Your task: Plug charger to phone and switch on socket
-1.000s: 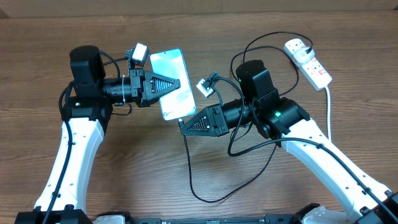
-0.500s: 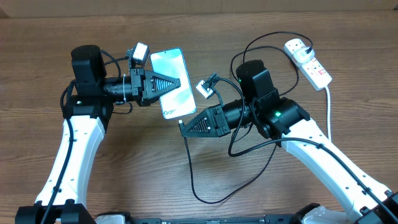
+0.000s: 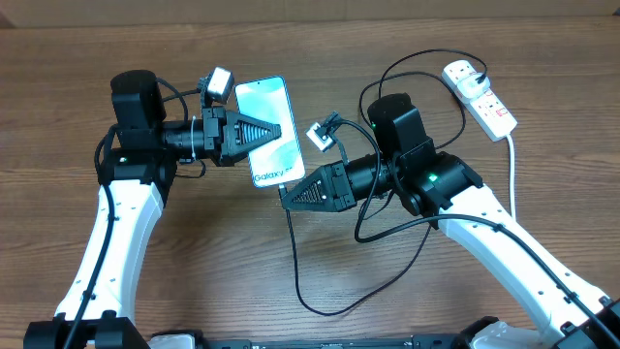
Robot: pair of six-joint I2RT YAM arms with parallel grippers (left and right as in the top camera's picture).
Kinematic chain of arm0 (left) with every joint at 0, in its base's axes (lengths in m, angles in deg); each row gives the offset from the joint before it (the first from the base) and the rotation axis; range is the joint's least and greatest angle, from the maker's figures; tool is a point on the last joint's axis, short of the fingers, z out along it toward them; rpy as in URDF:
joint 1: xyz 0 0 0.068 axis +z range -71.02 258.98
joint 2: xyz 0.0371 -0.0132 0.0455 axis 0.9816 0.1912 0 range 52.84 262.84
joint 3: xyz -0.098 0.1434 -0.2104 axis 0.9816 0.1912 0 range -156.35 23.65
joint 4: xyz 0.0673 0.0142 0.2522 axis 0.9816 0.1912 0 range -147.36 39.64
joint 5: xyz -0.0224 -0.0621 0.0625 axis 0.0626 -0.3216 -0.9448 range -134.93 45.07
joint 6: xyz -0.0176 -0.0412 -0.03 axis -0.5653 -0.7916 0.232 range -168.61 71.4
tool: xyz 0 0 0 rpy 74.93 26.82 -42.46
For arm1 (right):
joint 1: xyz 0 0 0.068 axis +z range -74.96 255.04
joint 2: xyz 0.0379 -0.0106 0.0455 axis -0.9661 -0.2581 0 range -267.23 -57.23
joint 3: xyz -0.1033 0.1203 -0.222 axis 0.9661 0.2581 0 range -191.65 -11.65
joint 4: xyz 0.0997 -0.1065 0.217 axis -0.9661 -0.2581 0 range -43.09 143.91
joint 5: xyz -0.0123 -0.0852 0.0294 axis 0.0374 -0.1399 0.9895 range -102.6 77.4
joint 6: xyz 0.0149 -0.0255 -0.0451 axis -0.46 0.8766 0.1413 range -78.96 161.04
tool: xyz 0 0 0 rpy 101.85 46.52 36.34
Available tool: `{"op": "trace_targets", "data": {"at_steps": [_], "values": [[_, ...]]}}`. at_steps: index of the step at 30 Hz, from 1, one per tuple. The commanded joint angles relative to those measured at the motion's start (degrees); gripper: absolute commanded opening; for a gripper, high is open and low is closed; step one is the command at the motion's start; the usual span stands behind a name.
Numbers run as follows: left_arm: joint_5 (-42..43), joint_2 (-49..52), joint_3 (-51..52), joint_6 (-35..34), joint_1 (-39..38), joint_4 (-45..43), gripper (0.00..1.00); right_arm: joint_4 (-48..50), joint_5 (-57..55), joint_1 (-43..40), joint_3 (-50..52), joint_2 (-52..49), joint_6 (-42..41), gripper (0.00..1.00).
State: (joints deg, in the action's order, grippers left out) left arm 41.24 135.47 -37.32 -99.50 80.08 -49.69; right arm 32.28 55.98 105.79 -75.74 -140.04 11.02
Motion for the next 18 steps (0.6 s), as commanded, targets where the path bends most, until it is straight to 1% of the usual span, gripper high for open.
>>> {"op": "trace_targets", "data": {"at_steps": [1,10,14,18], "values": [[0.7,-0.1,-0.5,0.3,-0.4,-0.4,0.04,0.3,1.0,-0.4,-1.2,-0.3,-0.2,0.04],[0.5,-0.1,-0.5,0.3,-0.4,-0.4,0.04,-0.2,1.0,-0.4,-1.2,-0.3,-0.2,0.04],[0.1,-0.1,-0.5,2.2,-0.4,0.8,0.04,-0.2,0.7,-0.5,-1.2,-0.3,-0.2,0.04],[-2.7,0.3,-0.5,3.1,-0.4,2.8,0.04,-0.3,-0.1,-0.5,-1.2,-0.3,-0.2,0.04]]}}
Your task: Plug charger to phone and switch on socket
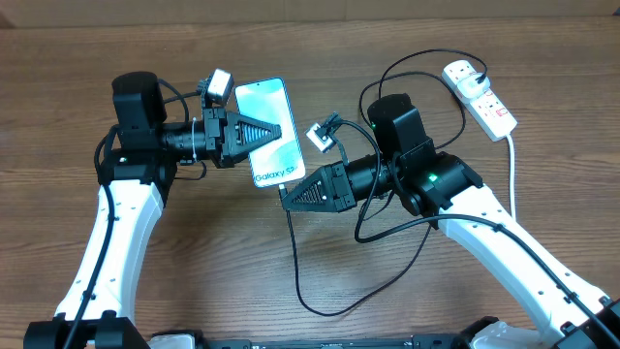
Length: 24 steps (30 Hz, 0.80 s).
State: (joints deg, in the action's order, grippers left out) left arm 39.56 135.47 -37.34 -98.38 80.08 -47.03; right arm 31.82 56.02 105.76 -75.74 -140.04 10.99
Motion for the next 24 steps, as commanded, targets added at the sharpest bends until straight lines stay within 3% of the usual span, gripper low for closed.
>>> {"op": "trace_targets", "data": {"at_steps": [1,10,24], "values": [[-0.7,0.6,-0.5,2.0,-0.4,0.2,0.04,0.1,-0.2,-0.5,-1.2,-0.3,-0.1,0.04],[2.2,2.5,-0.5,2.0,-0.4,0.1,0.04,-4.2,-5.0,-0.5,-1.2,-0.3,2.4,0.04],[2.0,2.5,-0.5,2.9,-0.4,0.2,0.04,-3.7,-3.1,-0.5,-1.2,-0.3,2.6,0.04]]}}
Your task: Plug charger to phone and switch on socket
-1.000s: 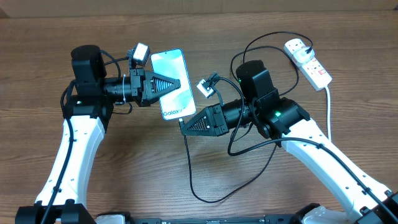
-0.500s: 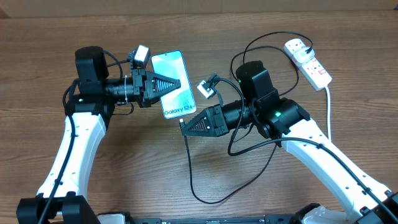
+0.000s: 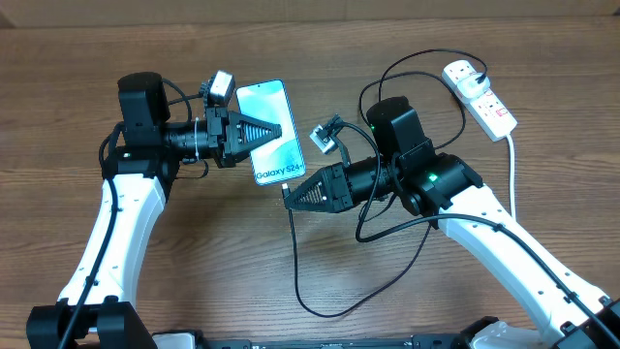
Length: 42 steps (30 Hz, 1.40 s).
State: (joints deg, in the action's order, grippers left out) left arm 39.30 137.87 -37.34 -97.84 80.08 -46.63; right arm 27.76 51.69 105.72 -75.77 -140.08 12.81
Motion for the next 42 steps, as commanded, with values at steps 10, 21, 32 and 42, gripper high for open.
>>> {"op": "trace_targets", "data": {"at_steps": [10,21,32,42], "values": [[2.4,0.1,-0.5,2.5,-0.4,0.2,0.04,0.5,1.8,-0.4,-1.2,-0.2,0.8,0.04],[2.3,0.1,-0.5,2.5,-0.4,0.2,0.04,1.9,1.8,-0.4,-1.3,-0.2,-0.3,0.04],[2.3,0.1,-0.5,3.0,-0.4,0.2,0.04,2.6,1.8,-0.4,-1.3,-0.2,-0.3,0.04],[2.4,0.1,-0.5,3.0,-0.4,0.2,0.04,2.9,1.7,-0.4,-1.3,-0.2,-0.3,0.04]]}}
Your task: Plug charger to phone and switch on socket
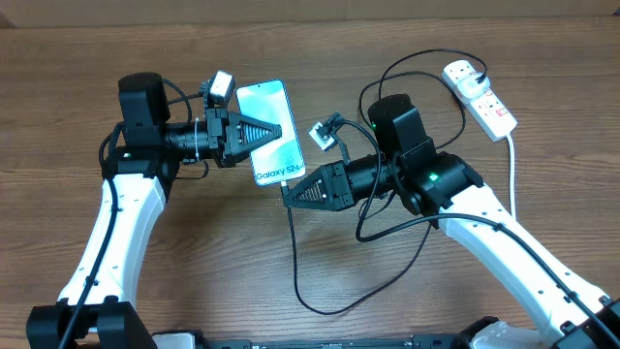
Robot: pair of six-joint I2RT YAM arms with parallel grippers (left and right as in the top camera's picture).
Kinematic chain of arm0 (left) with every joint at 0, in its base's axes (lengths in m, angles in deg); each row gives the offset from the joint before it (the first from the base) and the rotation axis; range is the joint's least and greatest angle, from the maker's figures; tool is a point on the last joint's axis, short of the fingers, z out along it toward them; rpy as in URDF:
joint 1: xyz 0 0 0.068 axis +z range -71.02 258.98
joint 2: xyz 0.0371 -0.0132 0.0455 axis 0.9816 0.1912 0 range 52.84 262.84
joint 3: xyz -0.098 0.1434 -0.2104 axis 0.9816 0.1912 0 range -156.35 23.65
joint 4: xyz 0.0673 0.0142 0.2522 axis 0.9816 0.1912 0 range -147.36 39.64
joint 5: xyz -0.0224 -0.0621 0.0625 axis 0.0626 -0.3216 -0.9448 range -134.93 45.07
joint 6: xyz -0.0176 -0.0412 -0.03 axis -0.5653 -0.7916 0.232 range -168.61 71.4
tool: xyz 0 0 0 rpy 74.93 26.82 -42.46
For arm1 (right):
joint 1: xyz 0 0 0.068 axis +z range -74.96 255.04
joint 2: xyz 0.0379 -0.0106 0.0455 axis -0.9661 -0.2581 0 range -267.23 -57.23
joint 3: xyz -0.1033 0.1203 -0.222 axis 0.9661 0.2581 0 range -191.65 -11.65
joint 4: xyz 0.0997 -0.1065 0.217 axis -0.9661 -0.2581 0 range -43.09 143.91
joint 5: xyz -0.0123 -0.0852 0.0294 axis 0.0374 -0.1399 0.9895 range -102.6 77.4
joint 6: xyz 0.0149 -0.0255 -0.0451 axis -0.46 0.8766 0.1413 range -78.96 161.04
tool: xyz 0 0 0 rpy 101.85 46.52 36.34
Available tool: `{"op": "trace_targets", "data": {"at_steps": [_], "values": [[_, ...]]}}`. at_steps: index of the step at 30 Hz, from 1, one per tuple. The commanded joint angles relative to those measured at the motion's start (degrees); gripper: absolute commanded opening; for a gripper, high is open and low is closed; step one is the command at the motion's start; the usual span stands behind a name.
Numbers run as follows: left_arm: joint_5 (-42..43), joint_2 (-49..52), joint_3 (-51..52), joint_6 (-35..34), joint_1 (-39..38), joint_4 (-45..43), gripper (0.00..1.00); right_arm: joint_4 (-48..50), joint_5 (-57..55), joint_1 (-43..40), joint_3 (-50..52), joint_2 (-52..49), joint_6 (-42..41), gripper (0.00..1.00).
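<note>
The phone (274, 147) lies face up on the table, its pale blue screen reading "Galaxy S24". My left gripper (279, 129) reaches in from the left and is shut on the phone's left side, its black fingers lying over the screen. My right gripper (288, 192) comes in from the right and is shut on the charger plug, with the tip right at the phone's bottom edge. The plug itself is hidden by the fingers. The black charger cable (294, 262) drops from the gripper, loops near the front edge and runs back to the white socket strip (483, 95) at the far right.
The cable loop (387, 281) lies under and around my right arm. A second black lead and a white lead (511, 165) run from the socket strip. The small camera modules on both wrists stand up close to the phone.
Almost nothing differs. My right gripper tip has shifted a hair to the left at the phone's bottom edge. The phone and the left gripper are where they were.
At first my left gripper held the phone while my right held the charger plug at its bottom edge, covering the end of the screen text. Later the phone and left gripper sat slightly up and right, the full text showing. Both grips have stayed shut.
</note>
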State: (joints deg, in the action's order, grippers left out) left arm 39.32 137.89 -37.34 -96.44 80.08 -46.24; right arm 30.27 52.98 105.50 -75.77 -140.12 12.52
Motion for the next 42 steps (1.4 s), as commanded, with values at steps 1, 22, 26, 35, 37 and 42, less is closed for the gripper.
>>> {"op": "trace_targets", "data": {"at_steps": [1,22,26,35,37,42], "values": [[2.4,0.1,-0.5,1.6,-0.4,-0.2,0.04,0.4,0.4,-0.2,-1.3,-0.2,0.0,0.04],[3.9,0.1,-0.5,1.6,-0.4,-0.2,0.04,1.5,-0.2,-0.2,-1.3,-0.2,-1.6,0.04],[3.9,0.1,-0.5,1.6,-0.4,-0.2,0.04,1.5,-0.2,-0.2,-1.3,-0.2,-1.6,0.04],[4.0,0.1,-0.5,1.6,-0.4,-0.2,0.04,1.7,-0.2,-0.2,-1.3,-0.2,-1.8,0.04],[4.0,0.1,-0.5,1.6,-0.4,-0.2,0.04,1.7,-0.3,-0.2,-1.3,-0.2,-1.8,0.04],[4.0,0.1,-0.5,1.6,-0.4,-0.2,0.04,1.7,-0.7,-0.2,-1.3,-0.2,-2.0,0.04]]}}
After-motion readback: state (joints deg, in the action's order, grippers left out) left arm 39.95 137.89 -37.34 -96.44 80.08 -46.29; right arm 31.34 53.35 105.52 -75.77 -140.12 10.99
